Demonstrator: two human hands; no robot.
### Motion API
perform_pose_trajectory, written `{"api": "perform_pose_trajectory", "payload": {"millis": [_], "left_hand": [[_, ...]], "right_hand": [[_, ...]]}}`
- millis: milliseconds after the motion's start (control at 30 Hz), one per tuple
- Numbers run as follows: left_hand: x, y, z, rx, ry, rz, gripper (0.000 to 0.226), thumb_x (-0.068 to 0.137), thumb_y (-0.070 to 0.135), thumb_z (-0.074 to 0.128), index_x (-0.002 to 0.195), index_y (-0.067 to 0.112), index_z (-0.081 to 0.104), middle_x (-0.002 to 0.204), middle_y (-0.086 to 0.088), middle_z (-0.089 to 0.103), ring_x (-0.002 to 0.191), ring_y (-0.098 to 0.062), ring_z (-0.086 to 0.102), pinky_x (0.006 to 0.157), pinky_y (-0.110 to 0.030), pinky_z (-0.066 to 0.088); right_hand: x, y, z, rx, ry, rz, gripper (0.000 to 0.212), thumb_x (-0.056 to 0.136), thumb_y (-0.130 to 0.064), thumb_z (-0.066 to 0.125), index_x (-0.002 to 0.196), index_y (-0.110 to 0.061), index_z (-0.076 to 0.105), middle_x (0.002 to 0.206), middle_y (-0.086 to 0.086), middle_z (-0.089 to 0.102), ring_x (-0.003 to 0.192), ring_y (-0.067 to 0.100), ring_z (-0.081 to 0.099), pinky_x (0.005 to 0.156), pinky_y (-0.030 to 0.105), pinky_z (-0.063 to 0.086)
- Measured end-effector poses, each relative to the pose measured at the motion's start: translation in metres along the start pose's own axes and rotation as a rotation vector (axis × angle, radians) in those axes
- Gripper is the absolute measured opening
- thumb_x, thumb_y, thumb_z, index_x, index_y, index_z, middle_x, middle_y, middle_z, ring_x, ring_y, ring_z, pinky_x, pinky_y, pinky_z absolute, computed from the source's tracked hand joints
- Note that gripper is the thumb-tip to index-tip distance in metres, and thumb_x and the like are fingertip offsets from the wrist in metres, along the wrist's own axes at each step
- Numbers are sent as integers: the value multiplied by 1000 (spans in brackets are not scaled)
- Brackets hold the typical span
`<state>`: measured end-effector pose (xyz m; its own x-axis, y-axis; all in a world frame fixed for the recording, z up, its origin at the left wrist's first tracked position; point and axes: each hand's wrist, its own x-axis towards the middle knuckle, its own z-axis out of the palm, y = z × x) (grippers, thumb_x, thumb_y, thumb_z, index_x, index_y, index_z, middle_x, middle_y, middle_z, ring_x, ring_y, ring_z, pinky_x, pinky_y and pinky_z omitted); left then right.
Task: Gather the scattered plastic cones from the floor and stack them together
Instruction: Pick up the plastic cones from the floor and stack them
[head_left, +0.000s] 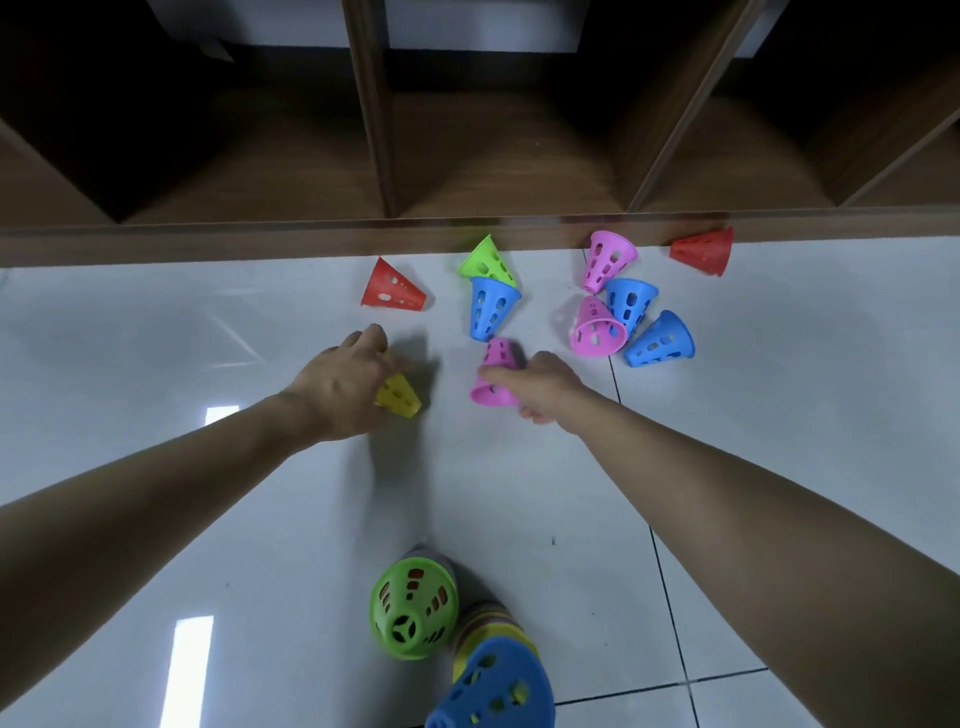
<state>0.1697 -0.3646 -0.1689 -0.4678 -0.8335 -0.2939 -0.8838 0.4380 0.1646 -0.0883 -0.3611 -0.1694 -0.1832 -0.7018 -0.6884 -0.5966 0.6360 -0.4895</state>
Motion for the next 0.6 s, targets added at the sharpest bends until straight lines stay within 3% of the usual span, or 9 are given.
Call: {"api": "perform_pose_trajectory", "payload": {"millis": [100, 200, 333, 433, 500, 600], "left_hand": [[-8, -3, 0, 138, 50, 28, 61, 77, 43, 73, 135, 32, 57, 136, -7, 42, 121, -28, 43, 100, -37, 39], [-19, -4, 0, 229, -2, 64, 58, 77, 56, 67, 130, 36, 56, 118, 2, 54, 113, -23, 46, 97, -34, 35], [-38, 3, 11, 198, -130, 65, 54, 79, 63, 61, 126, 39, 55, 107, 9, 63, 109, -19, 50, 94, -33, 34], [-55, 13, 9, -145, -125, -34, 51, 68, 70, 61, 106, 37, 58, 95, 14, 64, 97, -16, 55, 85, -33, 28], [-71, 21, -1, -414, -33, -67, 56, 61, 77, 55, 98, 35, 58, 86, 15, 61, 86, -12, 55, 83, -32, 32], [-95, 34, -20, -708, 127, -47, 40, 72, 56, 78, 98, 30, 62, 83, 11, 62, 78, -12, 55, 72, -24, 44]], "right_hand": [[-8, 4, 8, -142, -90, -31, 56, 70, -56, 76, 99, -9, 63, 78, 6, 64, 63, 18, 60, 56, 26, 47], [-20, 11, 13, -239, -96, -97, 40, 78, -48, 73, 90, -11, 62, 75, 0, 55, 64, 12, 52, 52, 26, 36], [-40, 22, 12, -176, -57, -149, 33, 80, -48, 72, 75, -17, 61, 75, -2, 60, 68, 11, 57, 55, 26, 40], [-50, 29, 7, -83, 4, -196, 44, 75, -58, 74, 84, -17, 62, 94, 5, 68, 87, 20, 68, 69, 32, 49], [-59, 33, 2, -33, 27, -214, 52, 71, -63, 74, 89, -16, 60, 97, 6, 69, 91, 22, 70, 72, 34, 51], [-78, 38, -4, 23, 34, -234, 56, 69, -63, 73, 94, -15, 59, 98, 7, 70, 92, 22, 70, 74, 35, 52]]}}
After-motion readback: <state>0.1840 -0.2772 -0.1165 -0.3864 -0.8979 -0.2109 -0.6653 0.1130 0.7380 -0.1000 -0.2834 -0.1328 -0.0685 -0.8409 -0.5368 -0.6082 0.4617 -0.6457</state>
